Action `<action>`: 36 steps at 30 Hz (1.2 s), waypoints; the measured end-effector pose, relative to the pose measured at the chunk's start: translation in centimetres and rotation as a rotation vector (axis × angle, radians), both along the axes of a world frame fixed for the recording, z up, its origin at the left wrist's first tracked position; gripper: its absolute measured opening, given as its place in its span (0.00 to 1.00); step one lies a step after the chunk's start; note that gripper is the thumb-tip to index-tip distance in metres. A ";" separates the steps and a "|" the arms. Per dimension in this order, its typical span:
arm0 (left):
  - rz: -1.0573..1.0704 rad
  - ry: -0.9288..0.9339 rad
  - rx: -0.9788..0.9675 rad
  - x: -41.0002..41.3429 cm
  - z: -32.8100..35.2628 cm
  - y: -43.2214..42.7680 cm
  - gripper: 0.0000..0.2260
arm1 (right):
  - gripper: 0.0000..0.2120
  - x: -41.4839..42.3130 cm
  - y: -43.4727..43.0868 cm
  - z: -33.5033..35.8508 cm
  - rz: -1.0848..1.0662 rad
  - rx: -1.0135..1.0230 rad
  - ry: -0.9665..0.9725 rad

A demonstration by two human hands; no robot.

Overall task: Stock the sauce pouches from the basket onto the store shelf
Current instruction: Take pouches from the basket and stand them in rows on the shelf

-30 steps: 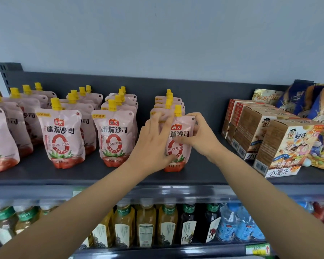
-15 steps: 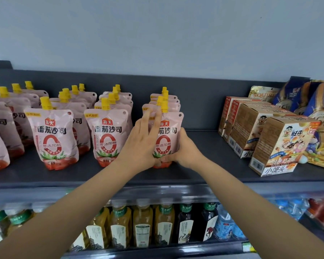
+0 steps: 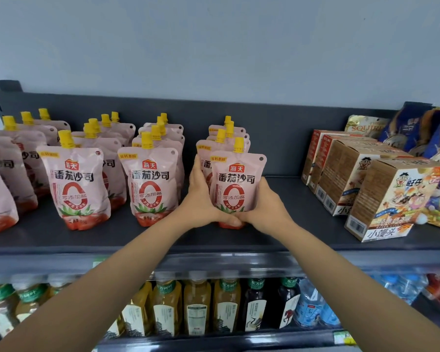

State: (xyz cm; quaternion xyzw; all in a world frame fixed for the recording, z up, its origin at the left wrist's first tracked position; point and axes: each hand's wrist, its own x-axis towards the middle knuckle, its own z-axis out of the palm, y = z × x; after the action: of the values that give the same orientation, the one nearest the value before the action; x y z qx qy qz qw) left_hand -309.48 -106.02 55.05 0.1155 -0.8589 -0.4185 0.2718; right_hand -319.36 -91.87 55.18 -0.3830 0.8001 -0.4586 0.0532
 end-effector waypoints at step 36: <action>-0.025 0.017 0.078 -2.4 0.2 -2.4 0.26 | 0.36 -0.7 0.7 -0.4 0.134 -0.071 -0.102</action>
State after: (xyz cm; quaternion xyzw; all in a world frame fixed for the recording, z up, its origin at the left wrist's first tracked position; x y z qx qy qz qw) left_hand -311.87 -108.44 55.22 0.1118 -0.8409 -0.4559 0.2692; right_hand -320.10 -91.15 54.80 -0.4135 0.7521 -0.5011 0.1111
